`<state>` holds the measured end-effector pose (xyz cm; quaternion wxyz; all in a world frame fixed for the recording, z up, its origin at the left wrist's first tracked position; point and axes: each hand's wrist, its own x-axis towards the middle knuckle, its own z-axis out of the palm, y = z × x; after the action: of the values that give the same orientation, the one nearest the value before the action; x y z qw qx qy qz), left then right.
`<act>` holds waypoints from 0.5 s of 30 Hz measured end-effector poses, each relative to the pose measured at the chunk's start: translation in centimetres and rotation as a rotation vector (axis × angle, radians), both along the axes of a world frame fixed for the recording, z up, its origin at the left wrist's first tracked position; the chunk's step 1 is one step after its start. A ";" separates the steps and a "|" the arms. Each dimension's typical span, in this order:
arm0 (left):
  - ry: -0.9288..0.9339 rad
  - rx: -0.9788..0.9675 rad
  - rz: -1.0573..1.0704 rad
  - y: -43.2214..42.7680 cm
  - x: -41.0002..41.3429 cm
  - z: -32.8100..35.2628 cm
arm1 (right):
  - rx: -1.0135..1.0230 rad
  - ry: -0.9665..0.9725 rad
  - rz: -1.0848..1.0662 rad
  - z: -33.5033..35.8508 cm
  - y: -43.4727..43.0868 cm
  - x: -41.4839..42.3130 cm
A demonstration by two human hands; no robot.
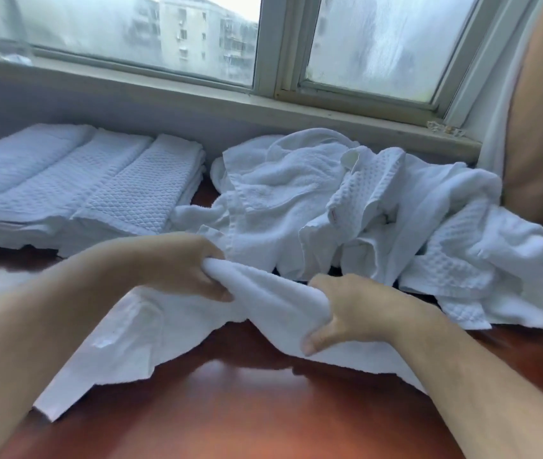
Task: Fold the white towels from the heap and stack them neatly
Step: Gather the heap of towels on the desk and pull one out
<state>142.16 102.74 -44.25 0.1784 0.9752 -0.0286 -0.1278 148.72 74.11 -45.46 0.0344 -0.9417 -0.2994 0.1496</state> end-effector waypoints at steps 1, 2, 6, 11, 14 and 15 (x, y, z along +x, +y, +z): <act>0.000 -0.015 -0.008 0.4 -0.6 1.1 | -0.012 -0.029 0.005 0.8 0.1 -0.2; -0.015 -0.032 -0.023 0.8 -1.1 2.2 | 0.023 -0.069 0.001 1.8 0.2 -0.4; -0.184 -0.238 0.011 1.9 -3.4 6.6 | 0.331 -0.091 -0.027 6.9 0.9 -1.1; -0.536 -0.138 0.056 1.7 -5.8 9.2 | 0.445 -0.375 -0.042 10.9 1.8 -2.7; -0.435 -0.193 0.039 1.2 -7.2 9.8 | 0.647 -0.647 -0.060 12.1 1.9 -3.7; -0.229 -0.340 0.035 0.8 -7.9 10.1 | 0.698 -0.704 -0.083 12.4 2.0 -4.0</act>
<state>134.29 103.50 -34.15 0.3381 0.9396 -0.0531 -0.0062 144.70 76.10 -33.08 0.2504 -0.8784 -0.2875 -0.2881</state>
